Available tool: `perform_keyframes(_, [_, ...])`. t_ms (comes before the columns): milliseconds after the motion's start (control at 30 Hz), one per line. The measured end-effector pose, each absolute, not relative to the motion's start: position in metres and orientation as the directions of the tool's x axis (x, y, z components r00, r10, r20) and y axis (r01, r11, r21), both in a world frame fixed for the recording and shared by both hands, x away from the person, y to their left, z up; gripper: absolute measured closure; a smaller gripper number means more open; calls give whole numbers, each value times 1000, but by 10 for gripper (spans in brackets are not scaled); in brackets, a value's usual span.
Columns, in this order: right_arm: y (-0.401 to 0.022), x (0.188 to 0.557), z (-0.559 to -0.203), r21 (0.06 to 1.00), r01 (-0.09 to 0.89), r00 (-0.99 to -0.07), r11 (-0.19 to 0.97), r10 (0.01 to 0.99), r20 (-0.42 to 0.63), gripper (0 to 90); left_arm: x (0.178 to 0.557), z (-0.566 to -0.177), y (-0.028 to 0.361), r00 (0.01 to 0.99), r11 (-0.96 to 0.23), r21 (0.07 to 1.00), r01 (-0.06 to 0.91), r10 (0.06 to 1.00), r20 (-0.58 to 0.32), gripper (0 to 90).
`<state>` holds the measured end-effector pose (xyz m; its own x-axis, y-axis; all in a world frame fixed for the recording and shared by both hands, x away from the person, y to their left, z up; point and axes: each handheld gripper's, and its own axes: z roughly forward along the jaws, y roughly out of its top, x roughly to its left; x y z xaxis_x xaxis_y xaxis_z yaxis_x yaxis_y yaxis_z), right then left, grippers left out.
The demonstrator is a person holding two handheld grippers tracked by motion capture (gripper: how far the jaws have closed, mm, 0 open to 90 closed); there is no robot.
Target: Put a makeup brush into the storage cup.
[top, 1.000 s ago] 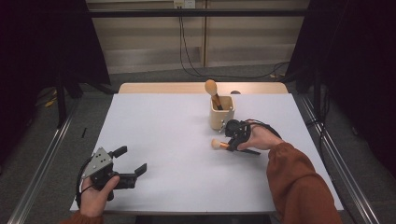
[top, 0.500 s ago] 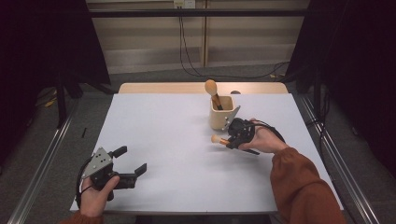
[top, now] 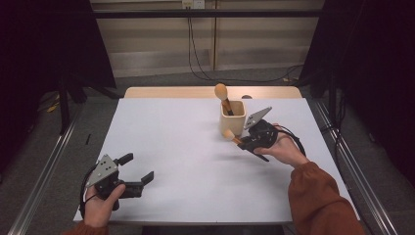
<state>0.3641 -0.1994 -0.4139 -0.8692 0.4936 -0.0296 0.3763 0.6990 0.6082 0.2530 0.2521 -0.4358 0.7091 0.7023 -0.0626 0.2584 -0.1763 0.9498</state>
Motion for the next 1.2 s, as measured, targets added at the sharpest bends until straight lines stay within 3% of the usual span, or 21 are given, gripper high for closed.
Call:
perform_keyframes(233, [-208,359,-413,659,403,-837,635,547,-14,749,253,-436,252,705,-177,951,255,707,-58,29])
perform_keyframes(633, [-227,357,-417,763,476,-762,437,639,108,749,253,-437,252,704,-175,950,257,708,-60,29])
perform_keyframes(1200, [-236,353,-421,843,449,-711,298,690,135,749,254,-437,252,703,-176,949,261,709,-61,29])
